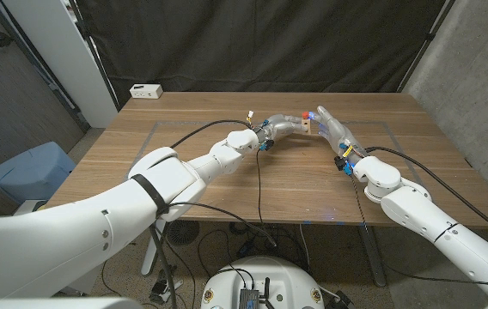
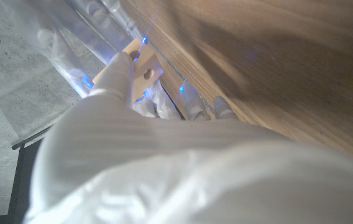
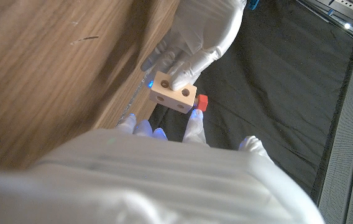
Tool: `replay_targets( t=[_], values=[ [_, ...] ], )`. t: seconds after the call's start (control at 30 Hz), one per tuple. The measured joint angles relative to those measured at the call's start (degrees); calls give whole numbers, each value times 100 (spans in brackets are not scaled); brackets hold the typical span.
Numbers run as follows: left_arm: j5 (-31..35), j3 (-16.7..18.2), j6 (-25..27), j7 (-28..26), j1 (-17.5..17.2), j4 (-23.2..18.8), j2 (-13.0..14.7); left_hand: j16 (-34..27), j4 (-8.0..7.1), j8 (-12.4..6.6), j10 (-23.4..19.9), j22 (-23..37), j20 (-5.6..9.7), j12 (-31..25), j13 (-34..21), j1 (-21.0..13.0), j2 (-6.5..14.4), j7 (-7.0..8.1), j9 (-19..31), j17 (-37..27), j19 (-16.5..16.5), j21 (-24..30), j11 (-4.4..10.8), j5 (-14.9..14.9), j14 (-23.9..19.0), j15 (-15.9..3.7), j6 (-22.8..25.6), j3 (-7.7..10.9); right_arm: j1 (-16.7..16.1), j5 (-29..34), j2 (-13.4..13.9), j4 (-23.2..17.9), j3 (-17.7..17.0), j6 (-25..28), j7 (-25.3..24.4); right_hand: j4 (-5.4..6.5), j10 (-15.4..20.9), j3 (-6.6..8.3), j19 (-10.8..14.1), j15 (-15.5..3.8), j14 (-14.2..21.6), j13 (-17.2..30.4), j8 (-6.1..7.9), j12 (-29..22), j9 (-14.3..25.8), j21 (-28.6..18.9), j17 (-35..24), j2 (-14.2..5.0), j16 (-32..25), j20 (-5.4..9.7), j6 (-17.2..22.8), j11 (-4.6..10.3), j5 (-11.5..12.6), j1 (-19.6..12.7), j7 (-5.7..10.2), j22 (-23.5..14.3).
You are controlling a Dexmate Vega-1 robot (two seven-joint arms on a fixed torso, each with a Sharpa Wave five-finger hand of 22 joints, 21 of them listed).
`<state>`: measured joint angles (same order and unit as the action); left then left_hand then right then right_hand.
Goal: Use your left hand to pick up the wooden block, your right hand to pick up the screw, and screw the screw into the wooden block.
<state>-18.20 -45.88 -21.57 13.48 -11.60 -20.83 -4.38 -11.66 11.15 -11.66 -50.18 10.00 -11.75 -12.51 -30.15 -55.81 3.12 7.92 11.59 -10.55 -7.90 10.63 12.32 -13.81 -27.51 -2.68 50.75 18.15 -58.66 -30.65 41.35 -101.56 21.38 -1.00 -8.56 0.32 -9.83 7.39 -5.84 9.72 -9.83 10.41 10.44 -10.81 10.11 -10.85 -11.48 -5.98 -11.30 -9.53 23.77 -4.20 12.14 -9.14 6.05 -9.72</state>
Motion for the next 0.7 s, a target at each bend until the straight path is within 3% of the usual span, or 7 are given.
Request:
replay_targets(
  t=[0.7],
  values=[
    [-9, 14, -1, 16, -21, 0, -13, 0, 0, 41, 6, 0, 0, -4, 0, 6, 10, -6, -2, 16, 0, 0, -3, 4, 0, 0, 2, 0, -151, 59, 142, -284, -14, 95, -49, 0, 0, 0, 0, 0, 0, 0, 13, 0, 0, 0, 0, -30, 0, 0, 9, 0, 0, 30, 9, 0]
  ],
)
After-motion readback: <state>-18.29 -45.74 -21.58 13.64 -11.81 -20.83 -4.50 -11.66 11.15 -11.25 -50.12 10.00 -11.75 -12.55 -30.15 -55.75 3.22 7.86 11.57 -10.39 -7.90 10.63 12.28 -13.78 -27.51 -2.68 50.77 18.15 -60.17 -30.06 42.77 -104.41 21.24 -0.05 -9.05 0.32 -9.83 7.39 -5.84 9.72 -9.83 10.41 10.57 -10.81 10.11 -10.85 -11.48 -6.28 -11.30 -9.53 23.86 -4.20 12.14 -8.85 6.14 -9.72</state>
